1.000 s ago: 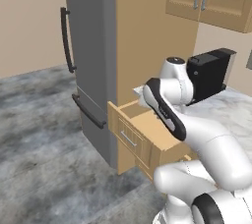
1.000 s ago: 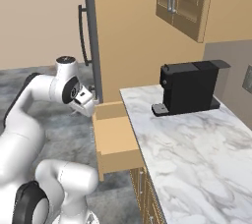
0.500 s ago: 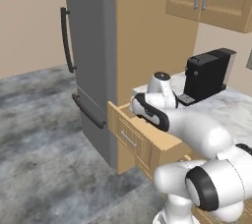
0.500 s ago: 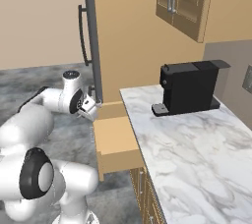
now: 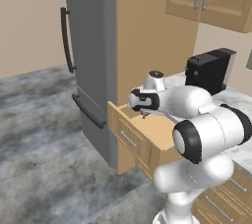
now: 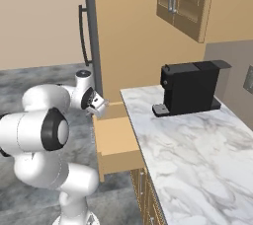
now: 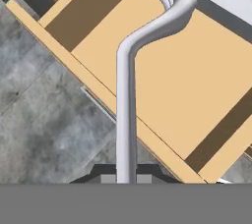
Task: Pick up the metallic utensils from the counter and place them in the open drawer. Make sure not to pick up any wooden utensils.
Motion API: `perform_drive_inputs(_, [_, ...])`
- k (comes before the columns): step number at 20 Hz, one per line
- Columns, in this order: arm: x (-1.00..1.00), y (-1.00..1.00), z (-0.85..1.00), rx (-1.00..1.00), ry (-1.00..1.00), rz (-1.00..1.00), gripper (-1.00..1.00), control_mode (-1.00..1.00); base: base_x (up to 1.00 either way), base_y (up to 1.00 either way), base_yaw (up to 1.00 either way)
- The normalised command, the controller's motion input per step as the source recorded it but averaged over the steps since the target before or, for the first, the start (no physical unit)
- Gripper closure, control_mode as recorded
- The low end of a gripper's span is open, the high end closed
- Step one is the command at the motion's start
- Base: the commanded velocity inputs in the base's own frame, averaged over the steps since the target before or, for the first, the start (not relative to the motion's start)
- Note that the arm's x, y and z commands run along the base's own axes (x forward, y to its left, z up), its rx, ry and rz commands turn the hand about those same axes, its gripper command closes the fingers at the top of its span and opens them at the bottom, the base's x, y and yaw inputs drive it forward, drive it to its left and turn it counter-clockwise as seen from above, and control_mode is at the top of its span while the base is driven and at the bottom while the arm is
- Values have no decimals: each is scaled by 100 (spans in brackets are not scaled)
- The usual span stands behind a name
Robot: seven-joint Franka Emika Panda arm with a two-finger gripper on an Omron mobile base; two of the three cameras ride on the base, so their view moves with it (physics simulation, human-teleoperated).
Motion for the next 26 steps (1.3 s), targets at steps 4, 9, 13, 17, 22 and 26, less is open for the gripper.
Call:
perform_drive_inputs(4, [34,-4,-51,-3,9,-6,100,-100,0,0,0])
perform_drive_inputs(9, [18,-2,-34,0,7,-12,100,-100,0,0,0])
perform_drive_inputs(13, [19,-6,-4,0,0,-6,100,-100,0,0,0])
perform_drive_inputs(17, [21,-28,-10,1,2,-6,100,-100,0,0,0])
perform_drive_inputs(22, [1,-37,-38,0,5,-9,100,-100,0,0,0])
perform_drive_inputs(26, [4,-16,-41,0,3,-8,100,-100,0,0,0])
